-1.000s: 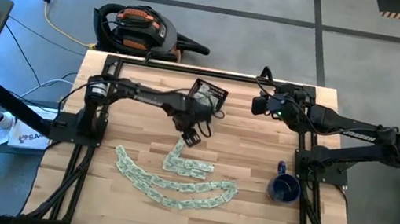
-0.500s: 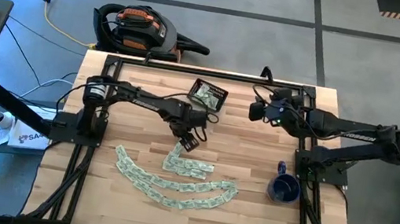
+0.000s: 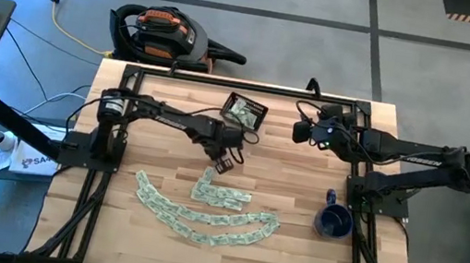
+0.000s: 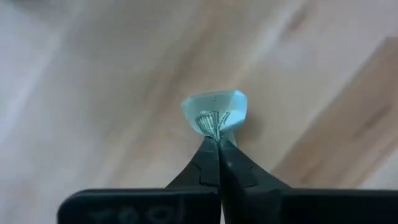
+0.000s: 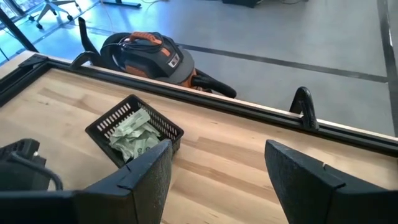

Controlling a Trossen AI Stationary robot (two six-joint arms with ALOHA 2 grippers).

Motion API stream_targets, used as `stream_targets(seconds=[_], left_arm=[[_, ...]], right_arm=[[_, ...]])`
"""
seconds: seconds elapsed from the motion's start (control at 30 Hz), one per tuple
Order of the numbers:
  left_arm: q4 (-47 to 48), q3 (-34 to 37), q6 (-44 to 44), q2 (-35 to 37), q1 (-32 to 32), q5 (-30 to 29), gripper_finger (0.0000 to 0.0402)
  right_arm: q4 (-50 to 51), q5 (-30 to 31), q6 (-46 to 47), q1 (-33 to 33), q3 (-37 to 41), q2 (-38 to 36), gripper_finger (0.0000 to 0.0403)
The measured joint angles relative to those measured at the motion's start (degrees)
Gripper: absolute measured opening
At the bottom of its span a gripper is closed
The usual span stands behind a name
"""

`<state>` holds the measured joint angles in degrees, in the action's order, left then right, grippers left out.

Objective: Pick and place Stevia / Truvia into bins
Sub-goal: Put the stevia packet into the black bin

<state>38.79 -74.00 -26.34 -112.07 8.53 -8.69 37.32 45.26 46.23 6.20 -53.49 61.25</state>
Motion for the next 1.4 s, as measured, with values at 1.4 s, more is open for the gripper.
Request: stream_targets(seconds=[1.4], left_arm=[[14.5,-24.9,16.4,-4.6,18.8,23.7,0.0081]], right_arm=[[2.7,2.6,-2.6,2.8,0.0,0.0,0.0245]])
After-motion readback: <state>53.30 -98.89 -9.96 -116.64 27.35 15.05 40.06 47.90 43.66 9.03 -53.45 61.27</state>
